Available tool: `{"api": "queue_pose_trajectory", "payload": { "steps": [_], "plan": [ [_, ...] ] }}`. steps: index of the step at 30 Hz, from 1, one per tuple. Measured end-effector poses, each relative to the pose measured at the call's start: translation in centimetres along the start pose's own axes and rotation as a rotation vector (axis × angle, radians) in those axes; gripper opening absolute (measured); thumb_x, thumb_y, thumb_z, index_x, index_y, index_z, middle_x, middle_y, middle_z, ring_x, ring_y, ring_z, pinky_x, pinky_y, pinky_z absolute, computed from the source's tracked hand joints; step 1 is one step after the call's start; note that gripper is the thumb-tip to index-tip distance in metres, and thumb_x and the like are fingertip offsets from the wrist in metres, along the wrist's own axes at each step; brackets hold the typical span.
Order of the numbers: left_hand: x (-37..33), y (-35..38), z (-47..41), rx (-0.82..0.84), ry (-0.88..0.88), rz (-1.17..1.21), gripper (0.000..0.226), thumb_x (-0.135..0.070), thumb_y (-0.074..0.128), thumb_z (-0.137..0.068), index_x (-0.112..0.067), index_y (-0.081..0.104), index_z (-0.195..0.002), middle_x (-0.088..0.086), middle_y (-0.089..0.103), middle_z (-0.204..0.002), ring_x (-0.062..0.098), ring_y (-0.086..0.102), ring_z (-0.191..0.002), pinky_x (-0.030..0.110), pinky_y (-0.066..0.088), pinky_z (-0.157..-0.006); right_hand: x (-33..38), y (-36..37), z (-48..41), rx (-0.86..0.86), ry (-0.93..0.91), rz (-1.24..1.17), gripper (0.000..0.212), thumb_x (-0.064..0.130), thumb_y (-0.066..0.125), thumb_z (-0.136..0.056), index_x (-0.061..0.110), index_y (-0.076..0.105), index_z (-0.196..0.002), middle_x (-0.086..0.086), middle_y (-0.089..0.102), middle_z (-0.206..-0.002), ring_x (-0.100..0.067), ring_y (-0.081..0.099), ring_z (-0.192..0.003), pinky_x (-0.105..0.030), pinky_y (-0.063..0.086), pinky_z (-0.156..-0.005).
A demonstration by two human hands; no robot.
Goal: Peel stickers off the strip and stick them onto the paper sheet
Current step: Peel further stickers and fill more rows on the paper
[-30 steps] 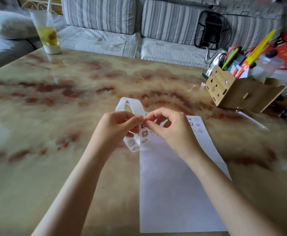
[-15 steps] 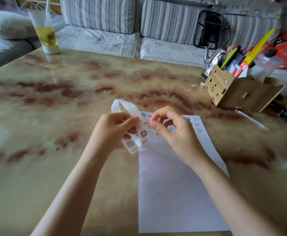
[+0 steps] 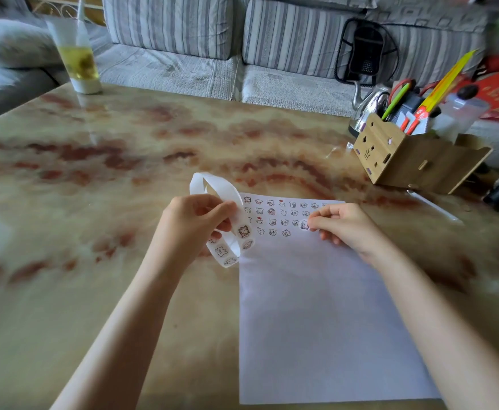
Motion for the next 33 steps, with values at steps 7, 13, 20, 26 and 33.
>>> {"api": "queue_pose_trajectory", "payload": {
  "steps": [7, 13, 20, 26, 33],
  "plan": [
    [0.19, 0.00, -0.34, 0.002, 0.019, 0.011, 0.015, -0.022, 0.066, -0.085, -0.018, 0.072, -0.071, -0.003, 0.071, -0.062, 0.015, 0.069, -0.069, 0.034, 0.056, -0.070, -0.57, 0.31, -0.36, 0.024, 0.015, 0.004, 0.005, 0.012, 0.072, -0.081, 0.010, 0.068, -0.084, 0.004, 0.063, -0.063, 0.002, 0.047, -0.041, -0.011, 0.031, -0.042],
    [0.31, -0.08, -0.37, -0.002, 0.016, 0.024, 0.014, -0.023, 0.066, -0.084, -0.018, 0.073, -0.073, -0.001, 0.072, -0.066, 0.018, 0.069, -0.072, 0.038, 0.058, -0.072, -0.54, 0.94, -0.35, 0.038, 0.011, 0.032, 0.008, 0.016, 0.075, -0.079, 0.013, 0.069, -0.080, 0.007, 0.063, -0.061, 0.003, 0.043, -0.040, -0.007, 0.032, -0.042],
    [0.20, -0.01, -0.32, -0.002, 0.019, 0.027, 0.014, -0.020, 0.066, -0.084, -0.016, 0.073, -0.072, -0.001, 0.072, -0.065, 0.011, 0.068, -0.066, 0.032, 0.056, -0.073, -0.20, 1.00, -0.07, 0.029, 0.000, 0.029, 0.008, 0.012, 0.077, -0.077, 0.011, 0.069, -0.078, 0.012, 0.058, -0.051, 0.006, 0.044, -0.040, -0.005, 0.030, -0.041],
    [0.28, -0.20, -0.34, -0.010, 0.009, 0.014, 0.015, -0.023, 0.066, -0.083, -0.020, 0.073, -0.070, 0.000, 0.073, -0.067, 0.022, 0.070, -0.073, 0.042, 0.058, -0.079, 0.03, 1.08, 0.09, 0.037, 0.000, 0.024, 0.008, 0.009, 0.076, -0.077, 0.010, 0.069, -0.077, 0.012, 0.059, -0.048, 0.006, 0.046, -0.039, -0.005, 0.031, -0.040],
    [0.08, -0.10, -0.26, -0.007, 0.014, 0.018, 0.016, -0.021, 0.066, -0.083, -0.022, 0.072, -0.068, -0.004, 0.071, -0.062, 0.013, 0.068, -0.066, 0.037, 0.058, -0.078, 0.02, 1.09, 0.14, 0.049, 0.013, 0.043, 0.006, 0.009, 0.075, -0.077, 0.008, 0.070, -0.081, 0.011, 0.060, -0.052, 0.005, 0.046, -0.040, -0.006, 0.030, -0.039]
  ]
}}
Point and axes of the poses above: each hand's wrist, its own z-axis away from the middle knuckle, its own y-axis out of the palm, x = y × z, the point moved 10 cm from there along -z, towards the middle knuckle
